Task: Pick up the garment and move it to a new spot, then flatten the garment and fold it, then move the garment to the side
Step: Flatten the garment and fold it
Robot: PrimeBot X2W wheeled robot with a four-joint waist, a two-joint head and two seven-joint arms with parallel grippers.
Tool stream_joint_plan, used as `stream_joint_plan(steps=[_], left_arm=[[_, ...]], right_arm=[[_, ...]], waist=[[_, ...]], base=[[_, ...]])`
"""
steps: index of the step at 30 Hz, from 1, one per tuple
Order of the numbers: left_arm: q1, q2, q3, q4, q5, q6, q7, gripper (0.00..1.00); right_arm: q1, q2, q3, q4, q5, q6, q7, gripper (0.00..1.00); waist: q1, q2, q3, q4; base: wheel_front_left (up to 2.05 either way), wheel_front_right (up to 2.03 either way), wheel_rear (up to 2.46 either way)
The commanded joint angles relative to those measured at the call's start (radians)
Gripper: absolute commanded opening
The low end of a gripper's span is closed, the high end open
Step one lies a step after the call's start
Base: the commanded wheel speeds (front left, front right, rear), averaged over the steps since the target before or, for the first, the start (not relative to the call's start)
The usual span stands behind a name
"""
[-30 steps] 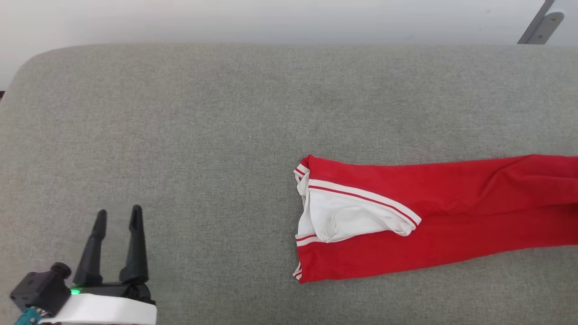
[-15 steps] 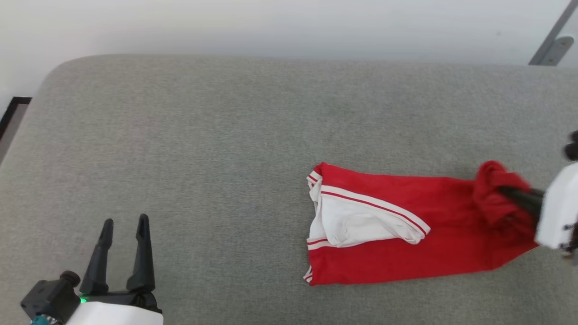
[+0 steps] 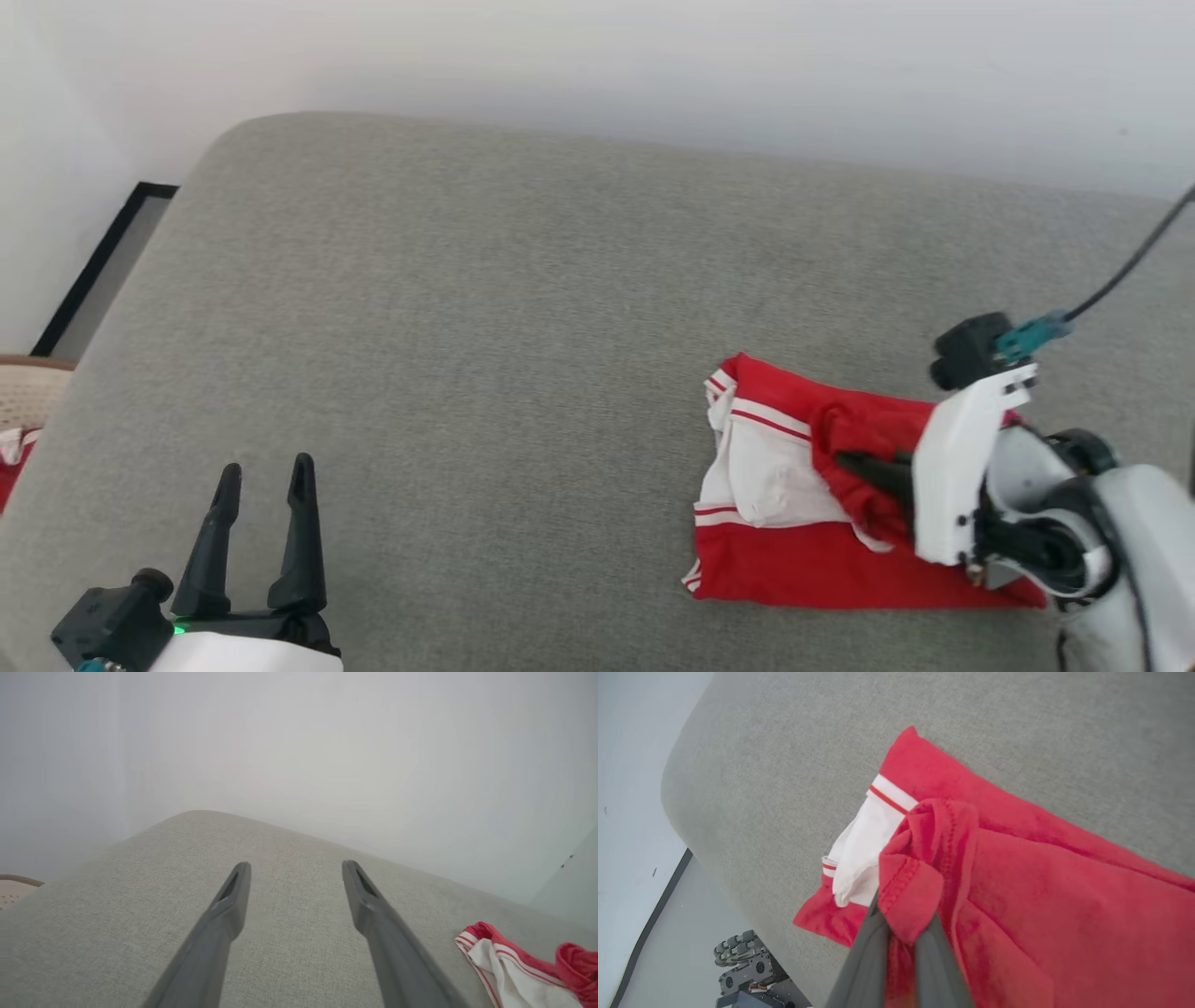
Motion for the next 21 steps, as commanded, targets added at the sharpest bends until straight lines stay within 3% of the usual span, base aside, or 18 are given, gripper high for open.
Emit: stream_joint_plan(steps=[1, 4, 5, 6, 7, 13, 21], left_arm=[[0.009, -0.003, 0.005, -0.001, -0.009, -0.003, -0.005, 1.00], [0.006, -0.003, 0.002, 0.001, -0.010, -0.003, -0.005, 1.00], [0.006, -0.004, 0.002, 0.001, -0.010, -0.003, -0.005, 1.00], [0.006, -0.005, 0.001, 0.001, -0.011, -0.003, -0.005, 1.00], [0.006, -0.005, 0.000, 0.002, -0.012, -0.003, -0.005, 1.00], [0.013, 0.003, 0.004, 0.001, -0.023, -0.003, -0.005, 1.00], [0.032, 0.012, 0.033, -0.005, -0.024, -0.003, -0.005, 1.00]], right_arm=[[-0.012, 0.009, 0.013, 0.016, 0.010, 0.000, -0.013, 0.00], [-0.040, 0.017, 0.071, 0.060, 0.013, 0.000, -0.039, 0.00], [-0.049, 0.023, 0.082, 0.074, 0.017, 0.000, -0.052, 0.17], [-0.060, 0.024, 0.094, 0.086, 0.014, 0.000, -0.066, 0.41], [-0.071, 0.021, 0.111, 0.092, 0.010, 0.000, -0.076, 1.00], [-0.116, 0.007, 0.139, 0.110, 0.058, 0.000, -0.132, 1.00], [-0.090, -0.041, 0.077, 0.051, 0.072, 0.000, -0.216, 1.00]], waist=[[0.0000, -0.0001, -0.005, 0.016], [0.0000, -0.0001, -0.006, 0.033], [0.0000, -0.0001, -0.006, 0.037], [0.0000, -0.0001, -0.006, 0.040], [0.0000, -0.0001, -0.006, 0.044], [0.0000, -0.0001, -0.011, 0.042], [0.0000, -0.0001, -0.023, -0.009]], base=[[0.00, 0.00, 0.00], [0.00, 0.00, 0.00], [0.00, 0.00, 0.00], [0.00, 0.00, 0.00], [0.00, 0.00, 0.00], [0.00, 0.00, 0.00], [0.00, 0.00, 0.00]])
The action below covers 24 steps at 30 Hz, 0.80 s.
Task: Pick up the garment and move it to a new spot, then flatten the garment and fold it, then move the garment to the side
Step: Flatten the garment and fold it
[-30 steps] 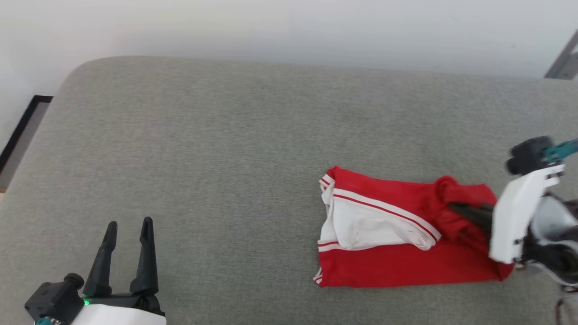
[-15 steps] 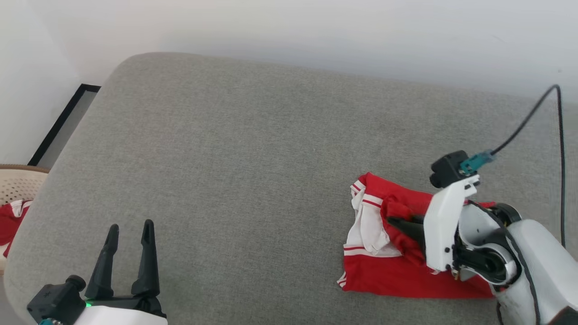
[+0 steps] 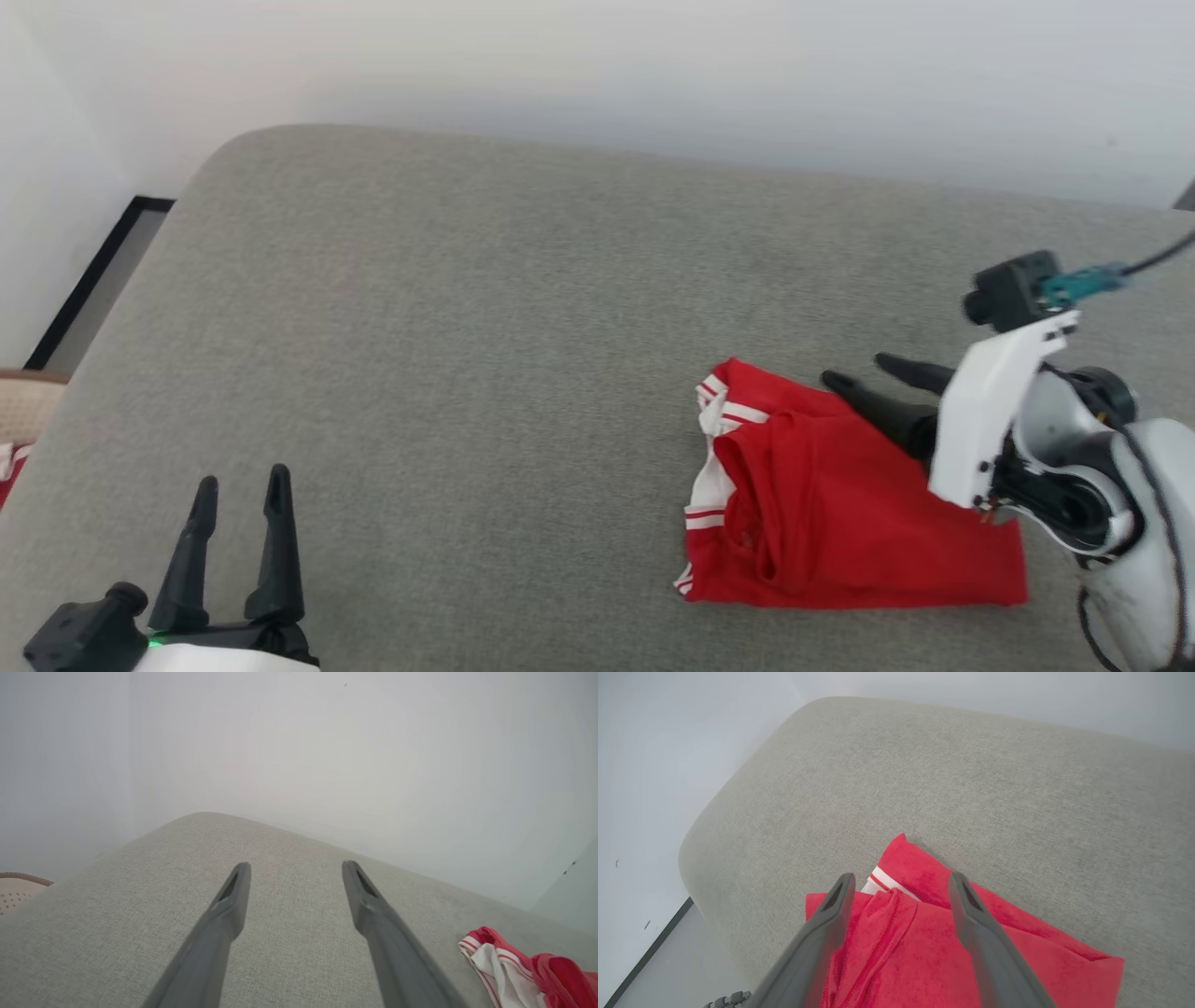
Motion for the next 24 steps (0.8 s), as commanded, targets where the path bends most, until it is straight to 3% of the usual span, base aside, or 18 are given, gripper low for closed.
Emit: stream_joint_plan(steps=[1, 13, 24], left_arm=[[0.014, 0.004, 0.006, -0.004, 0.001, -0.003, -0.005, 1.00], [0.047, 0.010, 0.027, -0.010, 0.004, -0.003, -0.005, 1.00], [0.094, 0.012, 0.049, -0.023, 0.011, -0.003, -0.005, 1.00]], right_arm=[[0.022, -0.005, -0.013, -0.009, -0.002, 0.000, -0.020, 1.00], [0.193, -0.037, -0.140, -0.093, -0.076, 0.000, -0.327, 1.00], [0.336, -0.011, -0.218, -0.077, -0.149, 0.000, -0.556, 1.00]], waist=[[0.0000, 0.0000, -0.005, -0.016], [0.0000, 0.0000, -0.056, -0.108], [0.0000, 0.0000, -0.083, -0.166]], base=[[0.00, 0.00, 0.00], [0.00, 0.00, 0.00], [0.00, 0.00, 0.00]])
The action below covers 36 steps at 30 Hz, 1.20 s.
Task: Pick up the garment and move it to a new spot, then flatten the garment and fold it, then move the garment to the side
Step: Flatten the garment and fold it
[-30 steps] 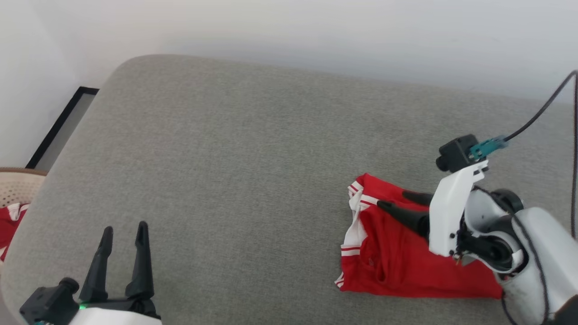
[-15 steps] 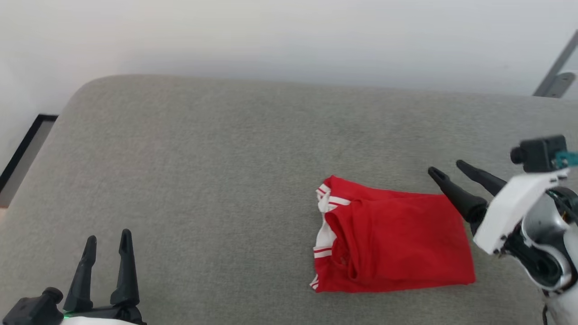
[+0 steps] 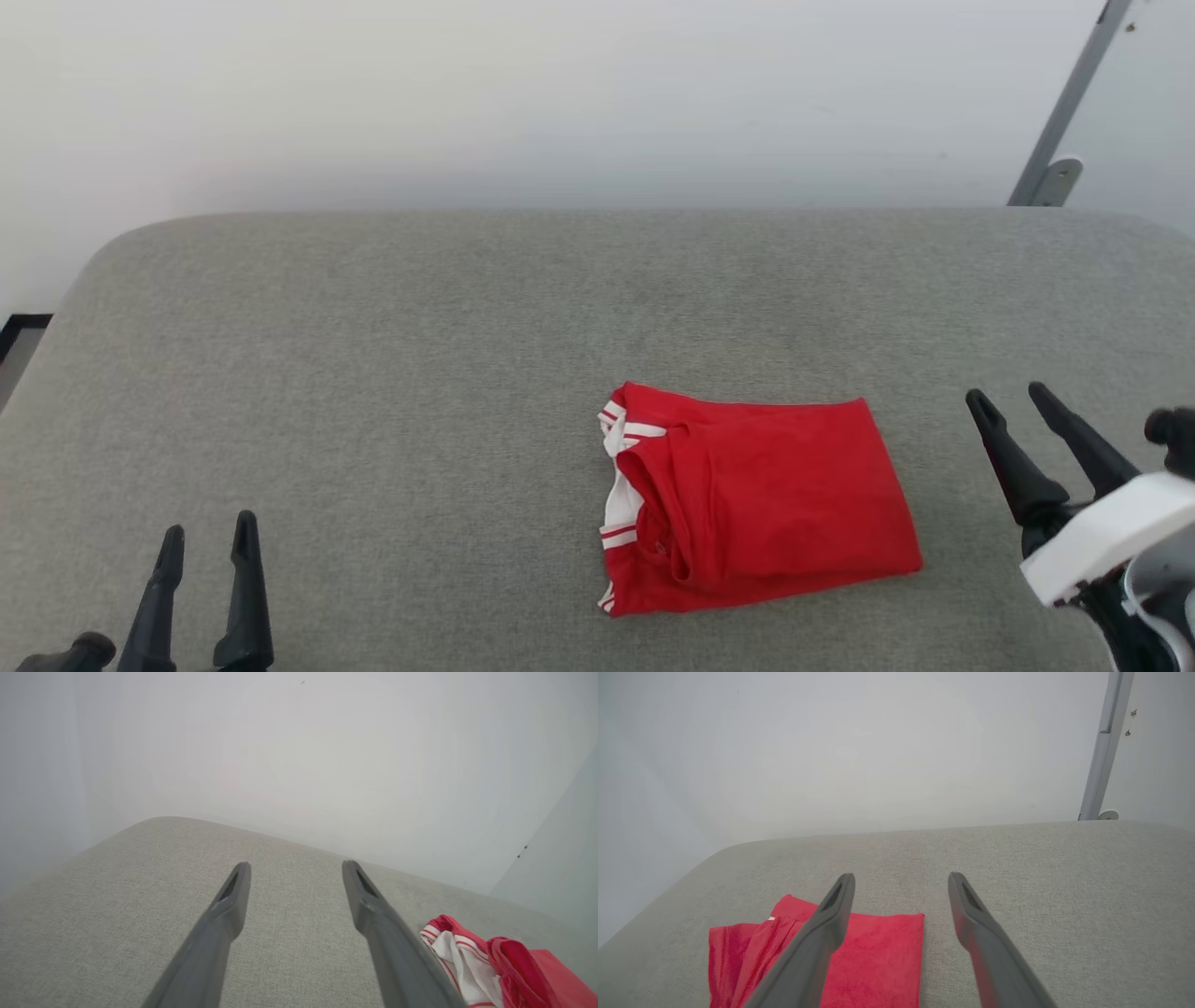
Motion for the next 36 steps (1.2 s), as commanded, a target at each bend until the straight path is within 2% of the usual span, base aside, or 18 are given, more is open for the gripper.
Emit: stream_joint_plan(steps=[1, 17, 27, 36], left_arm=[[0.014, 0.002, 0.005, -0.003, 0.010, -0.003, -0.005, 1.00], [0.035, -0.003, 0.037, -0.005, 0.025, -0.003, -0.005, 1.00], [0.039, 0.002, 0.027, 0.001, 0.044, -0.003, -0.005, 1.00], [0.046, 0.012, 0.024, 0.009, 0.057, -0.003, -0.005, 1.00]], right_arm=[[0.011, 0.006, -0.003, 0.005, -0.004, 0.000, -0.010, 1.00], [0.093, 0.080, -0.016, 0.092, -0.135, 0.000, -0.287, 1.00], [0.115, 0.135, -0.009, 0.127, -0.204, 0.000, -0.322, 1.00], [0.114, 0.151, -0.008, 0.112, -0.258, 0.000, -0.325, 1.00]], waist=[[0.0000, -0.0001, -0.002, -0.006], [0.0000, -0.0001, -0.008, -0.054], [0.0000, -0.0001, -0.017, -0.065], [0.0000, -0.0001, -0.027, -0.063]], base=[[0.00, 0.00, 0.00], [0.00, 0.00, 0.00], [0.00, 0.00, 0.00], [0.00, 0.00, 0.00]])
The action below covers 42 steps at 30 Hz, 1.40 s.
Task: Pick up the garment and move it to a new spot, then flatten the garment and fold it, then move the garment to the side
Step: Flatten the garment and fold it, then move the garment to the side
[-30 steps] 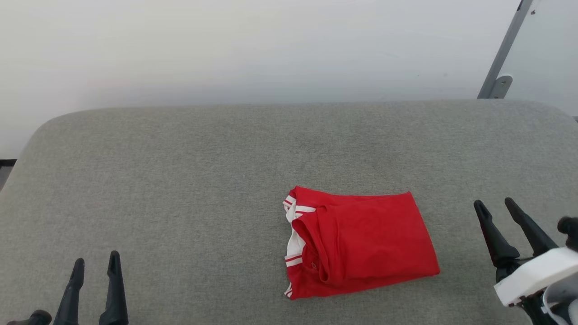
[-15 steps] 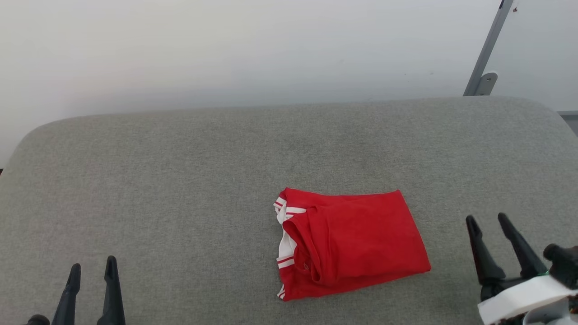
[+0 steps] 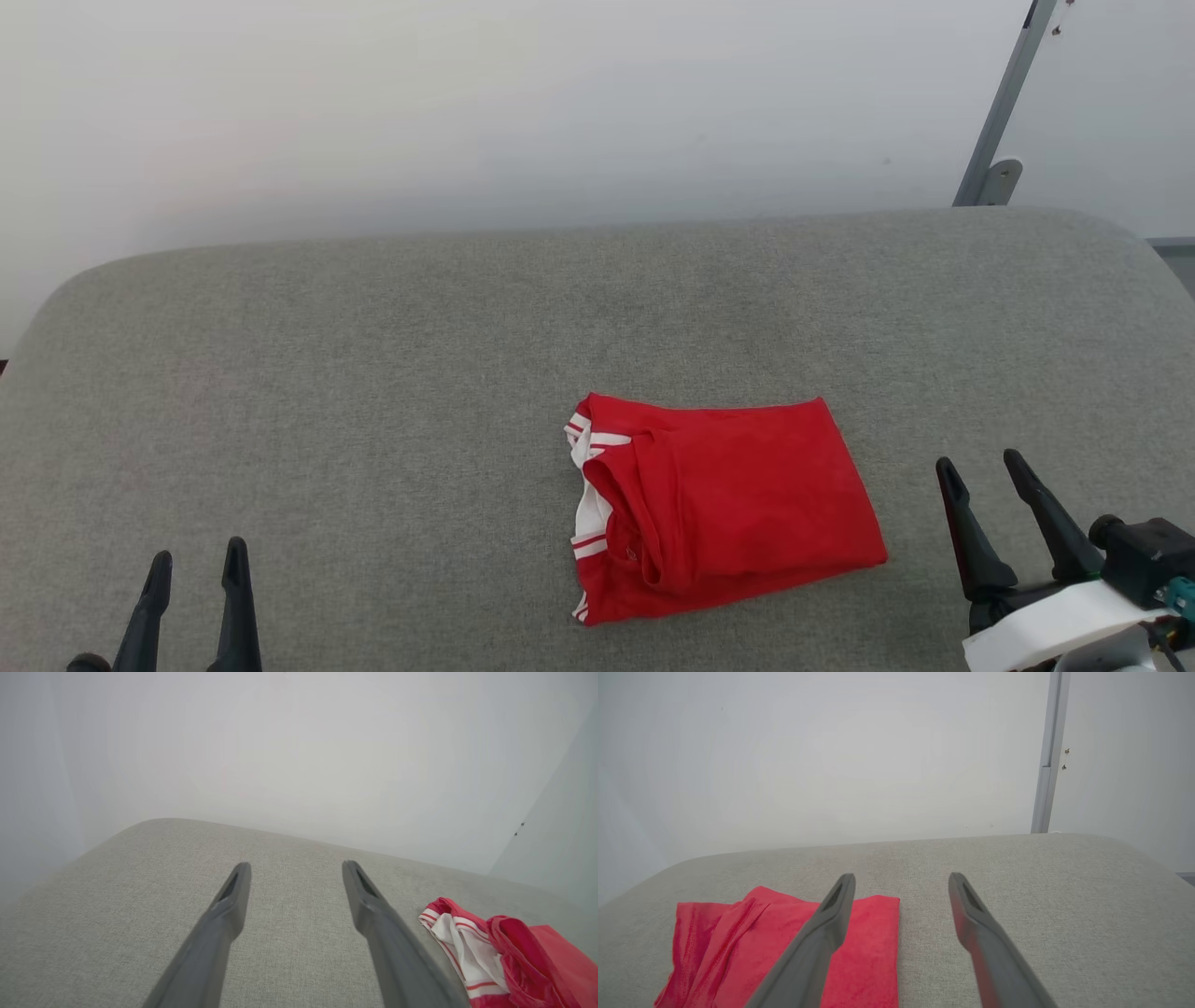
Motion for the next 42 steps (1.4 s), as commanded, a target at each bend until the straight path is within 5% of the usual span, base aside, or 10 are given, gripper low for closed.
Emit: stream_joint_plan(steps=[1, 27, 42], left_arm=[[0.012, 0.004, 0.000, 0.004, 0.009, -0.003, -0.005, 1.00], [-0.015, 0.026, -0.025, 0.036, 0.025, -0.003, -0.005, 1.00], [-0.034, 0.036, -0.078, 0.039, 0.024, -0.003, -0.005, 1.00]], right_arm=[[0.007, 0.006, -0.006, -0.014, -0.015, 0.000, -0.005, 1.00], [0.003, -0.006, -0.010, -0.031, -0.025, 0.000, -0.005, 1.00], [-0.189, -0.182, 0.162, 0.073, 0.173, 0.000, 0.366, 1.00]], waist=[[0.0000, -0.0001, -0.003, 0.000], [0.0000, -0.0001, -0.021, 0.014], [0.0000, -0.0001, 0.015, 0.105]], base=[[0.00, 0.00, 0.00], [0.00, 0.00, 0.00], [0.00, 0.00, 0.00]])
